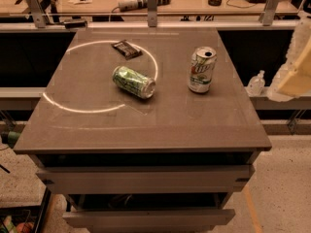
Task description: Place green can upright
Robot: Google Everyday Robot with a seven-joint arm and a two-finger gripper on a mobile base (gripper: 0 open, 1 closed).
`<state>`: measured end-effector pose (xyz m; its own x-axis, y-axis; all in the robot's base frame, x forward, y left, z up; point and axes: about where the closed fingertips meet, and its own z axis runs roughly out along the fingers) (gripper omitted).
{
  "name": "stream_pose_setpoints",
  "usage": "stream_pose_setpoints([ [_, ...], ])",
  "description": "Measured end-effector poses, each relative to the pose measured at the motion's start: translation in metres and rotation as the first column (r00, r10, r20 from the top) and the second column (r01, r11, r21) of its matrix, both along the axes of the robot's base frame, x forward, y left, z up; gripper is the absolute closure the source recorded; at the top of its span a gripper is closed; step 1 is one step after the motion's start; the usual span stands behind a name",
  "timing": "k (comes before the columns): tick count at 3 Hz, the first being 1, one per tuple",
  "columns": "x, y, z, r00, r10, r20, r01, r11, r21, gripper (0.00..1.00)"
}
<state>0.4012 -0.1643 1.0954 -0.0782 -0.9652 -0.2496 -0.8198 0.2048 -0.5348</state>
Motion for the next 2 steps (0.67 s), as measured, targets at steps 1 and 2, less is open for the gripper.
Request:
stream_pose_setpoints([
  [1,0.0,0.0,0.0,1.0,0.0,0.0,0.0,1.0,0.0,0.0],
  [2,0.0,0.0001,0.0,1.0,0.0,0.0,0.0,1.0,0.0,0.0],
])
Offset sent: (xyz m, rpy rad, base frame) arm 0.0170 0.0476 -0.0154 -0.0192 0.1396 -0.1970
